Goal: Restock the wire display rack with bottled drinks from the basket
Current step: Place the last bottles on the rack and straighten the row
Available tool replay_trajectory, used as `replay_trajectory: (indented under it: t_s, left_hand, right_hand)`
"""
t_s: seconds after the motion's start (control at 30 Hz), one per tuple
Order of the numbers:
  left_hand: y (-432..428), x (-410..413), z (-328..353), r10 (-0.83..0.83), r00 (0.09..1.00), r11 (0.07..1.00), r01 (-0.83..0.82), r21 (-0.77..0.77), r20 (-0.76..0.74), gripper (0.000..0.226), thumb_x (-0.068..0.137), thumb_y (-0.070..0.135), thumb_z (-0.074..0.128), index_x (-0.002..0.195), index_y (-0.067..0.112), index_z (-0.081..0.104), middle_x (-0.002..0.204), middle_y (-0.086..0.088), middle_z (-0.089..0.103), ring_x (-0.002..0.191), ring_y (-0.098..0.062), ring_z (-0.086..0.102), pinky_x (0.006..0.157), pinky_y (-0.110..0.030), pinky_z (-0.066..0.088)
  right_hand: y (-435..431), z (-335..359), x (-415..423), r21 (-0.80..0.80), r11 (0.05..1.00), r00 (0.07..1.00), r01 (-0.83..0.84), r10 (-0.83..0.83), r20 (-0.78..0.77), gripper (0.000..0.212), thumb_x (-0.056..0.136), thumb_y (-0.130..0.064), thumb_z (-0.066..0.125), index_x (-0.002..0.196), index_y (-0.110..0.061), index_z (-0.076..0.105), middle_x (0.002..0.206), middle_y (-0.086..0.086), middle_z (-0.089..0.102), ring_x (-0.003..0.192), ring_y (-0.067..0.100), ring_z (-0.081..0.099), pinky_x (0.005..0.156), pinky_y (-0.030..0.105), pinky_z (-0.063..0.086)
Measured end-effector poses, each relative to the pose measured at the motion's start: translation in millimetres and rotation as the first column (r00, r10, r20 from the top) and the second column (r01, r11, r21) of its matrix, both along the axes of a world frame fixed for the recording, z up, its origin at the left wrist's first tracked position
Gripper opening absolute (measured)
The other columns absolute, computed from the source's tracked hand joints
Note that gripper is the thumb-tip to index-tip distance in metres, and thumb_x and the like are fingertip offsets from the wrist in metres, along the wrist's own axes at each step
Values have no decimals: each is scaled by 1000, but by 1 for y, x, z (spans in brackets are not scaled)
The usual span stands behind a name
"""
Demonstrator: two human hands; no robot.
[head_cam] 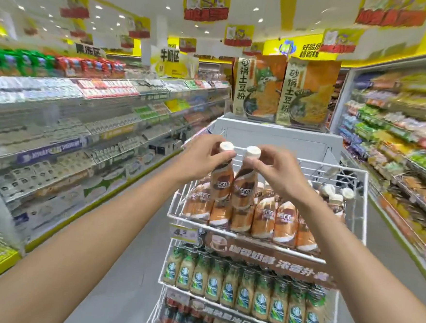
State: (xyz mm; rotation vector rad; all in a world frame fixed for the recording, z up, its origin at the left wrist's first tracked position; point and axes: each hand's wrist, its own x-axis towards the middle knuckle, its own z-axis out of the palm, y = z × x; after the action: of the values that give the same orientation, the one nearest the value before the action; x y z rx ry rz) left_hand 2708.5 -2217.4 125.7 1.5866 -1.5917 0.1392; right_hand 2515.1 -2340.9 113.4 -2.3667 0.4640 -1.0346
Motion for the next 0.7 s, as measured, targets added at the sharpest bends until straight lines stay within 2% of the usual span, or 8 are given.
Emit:
replay_trajectory:
  t_s: [0.07, 0.17, 0.27, 0.3, 0.37, 0.43, 0.6, 0.7]
  left_hand:
    - [-27, 8, 9, -25, 1000, 998, 25, -55, -15, 30, 92, 42, 68, 87, 13, 65, 81, -3, 69, 75, -21, 66, 72, -44, 52]
    - [-61, 15, 18, -69, 997, 991, 71, -110, 30, 20, 93, 42, 68, 91, 23, 60, 82, 6, 65, 76, -14, 63, 74, -41, 52]
    - [-88, 16, 18, -118, 989, 983, 129, -133, 91, 22, 94, 43, 66, 91, 24, 56, 79, 6, 62, 74, -13, 59, 68, -40, 49]
    - [-96, 17, 16, -140, 985, 979, 153, -133, 102, 24, 95, 44, 65, 92, 21, 58, 80, 5, 63, 75, -15, 60, 68, -41, 50]
    - [-109, 20, 5, -174, 979, 973, 188, -131, 108, 27, 95, 43, 64, 98, 16, 62, 84, 1, 67, 78, -21, 63, 72, -43, 53]
    - [-117, 23, -13, -184, 977, 971, 197, -135, 107, 27, 96, 39, 66, 106, 14, 64, 89, 2, 68, 80, -21, 65, 72, -38, 52]
    - [-135, 29, -53, -178, 977, 975, 191, -113, 120, 30, 96, 36, 68, 114, 13, 62, 86, 3, 68, 74, -12, 58, 65, -31, 46]
    - [-144, 32, -62, -171, 981, 977, 181, -113, 92, 26, 96, 35, 68, 111, 16, 60, 82, 7, 64, 69, -6, 52, 61, -26, 37]
  right_hand:
    - [-18, 11, 1, -48, 994, 994, 97, -94, 48, 23, 95, -39, 72, 101, -17, 75, 91, -2, 79, 89, 20, 74, 81, 45, 57]
    - [-39, 22, 3, -98, 972, 975, 212, -205, 81, 29, 96, -42, 69, 101, -14, 73, 92, 0, 78, 91, 23, 74, 81, 43, 59]
    - [-51, 25, 5, -119, 947, 950, 300, -285, 128, 19, 97, -30, 72, 108, -14, 73, 93, -6, 76, 90, 12, 73, 77, 15, 54]
    - [-52, 24, 6, -145, 935, 942, 324, -304, 143, 16, 97, -27, 73, 108, -15, 73, 92, -8, 74, 88, 10, 72, 74, 11, 51]
    - [-57, 12, 10, -200, 911, 930, 362, -337, 147, 17, 96, -27, 73, 110, -17, 73, 93, -8, 73, 87, 12, 70, 76, 21, 54]
    - [-63, -10, 13, -193, 905, 924, 380, -360, 130, 24, 96, -28, 74, 116, -17, 71, 100, -6, 73, 91, 13, 68, 81, 29, 55]
    - [-72, -38, 21, -162, 894, 902, 417, -387, 190, 29, 95, -25, 75, 121, -14, 69, 96, -9, 69, 78, 8, 64, 72, 15, 45]
    - [-80, -38, 21, -184, 878, 893, 441, -409, 188, 31, 95, -26, 75, 123, -12, 68, 102, -5, 71, 86, 12, 65, 77, 21, 49]
